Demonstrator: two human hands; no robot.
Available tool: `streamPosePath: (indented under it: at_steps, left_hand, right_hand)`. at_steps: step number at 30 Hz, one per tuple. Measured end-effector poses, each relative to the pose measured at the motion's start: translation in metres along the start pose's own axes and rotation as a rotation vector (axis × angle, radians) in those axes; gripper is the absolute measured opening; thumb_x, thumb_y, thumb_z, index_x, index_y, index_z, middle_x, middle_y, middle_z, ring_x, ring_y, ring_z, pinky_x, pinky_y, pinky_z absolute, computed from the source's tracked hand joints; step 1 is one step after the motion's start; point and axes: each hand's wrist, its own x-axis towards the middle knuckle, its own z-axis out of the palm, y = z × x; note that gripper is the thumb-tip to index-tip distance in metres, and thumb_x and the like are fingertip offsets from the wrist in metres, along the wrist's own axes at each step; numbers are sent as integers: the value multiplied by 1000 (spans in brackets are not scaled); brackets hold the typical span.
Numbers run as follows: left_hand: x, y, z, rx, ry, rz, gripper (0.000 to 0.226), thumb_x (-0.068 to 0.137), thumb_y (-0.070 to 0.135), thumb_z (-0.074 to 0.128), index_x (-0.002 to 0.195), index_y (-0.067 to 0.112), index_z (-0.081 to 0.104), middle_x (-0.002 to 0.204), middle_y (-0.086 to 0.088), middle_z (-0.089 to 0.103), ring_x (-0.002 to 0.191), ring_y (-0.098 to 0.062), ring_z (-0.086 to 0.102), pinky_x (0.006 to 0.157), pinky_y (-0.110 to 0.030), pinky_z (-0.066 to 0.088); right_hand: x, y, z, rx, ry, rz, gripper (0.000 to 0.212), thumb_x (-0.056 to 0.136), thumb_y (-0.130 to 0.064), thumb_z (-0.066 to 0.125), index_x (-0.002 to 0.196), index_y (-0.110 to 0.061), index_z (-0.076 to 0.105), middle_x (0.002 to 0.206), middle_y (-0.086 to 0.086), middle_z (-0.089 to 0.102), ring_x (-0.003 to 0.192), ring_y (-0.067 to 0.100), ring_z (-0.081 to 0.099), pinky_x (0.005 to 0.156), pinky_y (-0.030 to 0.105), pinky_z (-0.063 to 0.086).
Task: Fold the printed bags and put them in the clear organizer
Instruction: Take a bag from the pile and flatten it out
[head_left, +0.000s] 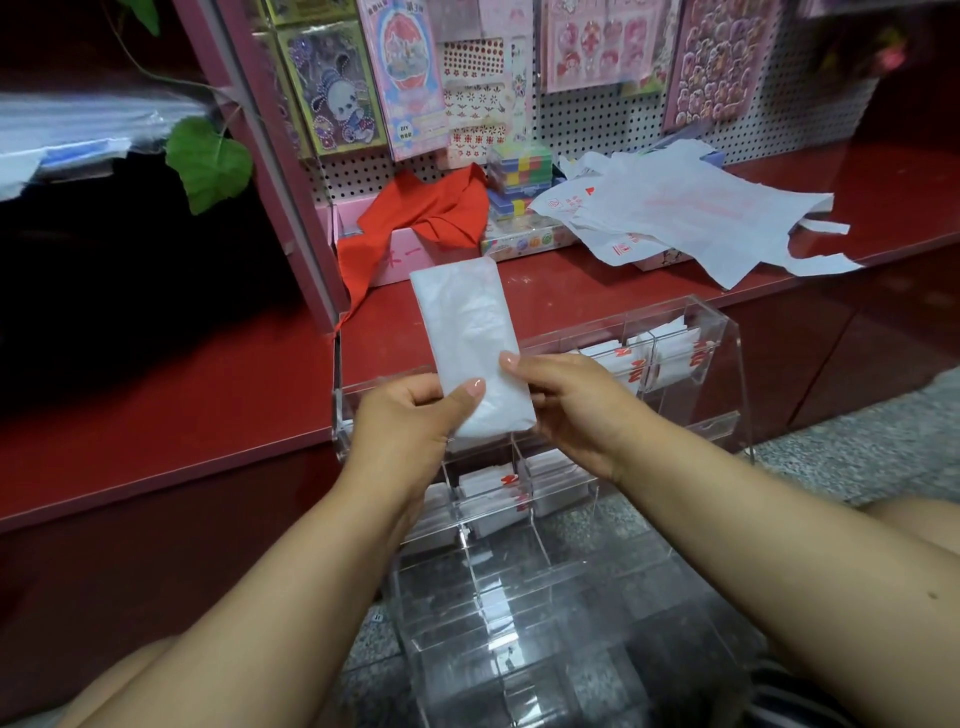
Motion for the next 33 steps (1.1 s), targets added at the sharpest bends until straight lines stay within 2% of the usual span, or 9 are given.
streamPosePath:
  at_steps: [2,6,11,15,20,23,26,29,33]
  left_hand:
    - [1,0,0,8,1,-9,6,87,6,68,87,2,72,58,7,68,44,3,52,46,-9,39]
    - [1,-1,1,16,-2,-18,8,87,5,68,93,0,71,56,8,67,43,4,52,45,-9,39]
    - [4,-2,-2,60,61,-106,33,85,21,73,114,7,63,82,-1,73,56,-2,61,53,-15,43]
    - [4,0,-3,-62,-48,-320,28,87,38,67,96,11,71,60,9,66,49,-3,55,57,-23,36]
    - [10,8,-7,-370,-44,-425,16,89,21,65,97,8,69,86,-8,76,71,-17,73,66,-34,61]
    - [11,10,-10,-257,35,-318,6,88,13,67,87,8,69,70,-4,73,55,-15,61,42,-20,46]
    - [6,10,-8,-185,61,-207,5,88,7,66,90,3,69,61,-1,70,44,-7,59,37,-12,37]
    - [2,10,-4,-100,29,-122,9,87,2,67,94,-2,70,62,-1,71,46,-6,63,41,-13,44]
    - [4,9,-5,36,-29,-93,13,92,10,63,82,5,70,43,3,55,29,-3,40,32,-11,27]
  right_hand:
    - [0,2,-1,-47,31,-21,16,91,-8,59,77,-3,67,69,5,71,65,15,68,60,22,54]
    - [4,9,-2,-79,79,-78,10,88,-2,61,91,-1,71,91,14,74,80,22,70,73,28,57]
    - [5,10,-2,-96,136,-152,15,85,3,64,97,-3,69,96,14,73,83,22,70,74,28,57]
    - [5,12,-1,-140,139,-209,20,83,5,66,98,-8,64,82,7,73,73,19,68,70,29,56]
    - [1,17,2,-292,94,-234,29,81,7,68,88,-15,50,60,-3,61,54,12,51,49,21,43]
    - [1,17,3,-452,124,-232,33,79,-1,74,90,-18,48,65,-4,60,56,8,49,56,22,44]
    - [1,12,1,-693,200,-236,29,76,-26,79,95,-22,57,57,-8,49,49,4,43,52,19,37]
    - [1,5,-1,-457,127,-124,13,87,-18,68,96,-9,64,41,-10,48,35,0,39,38,13,30]
    - [2,-1,-4,-317,79,-111,13,91,-8,60,78,-8,60,53,3,62,43,10,54,41,18,42]
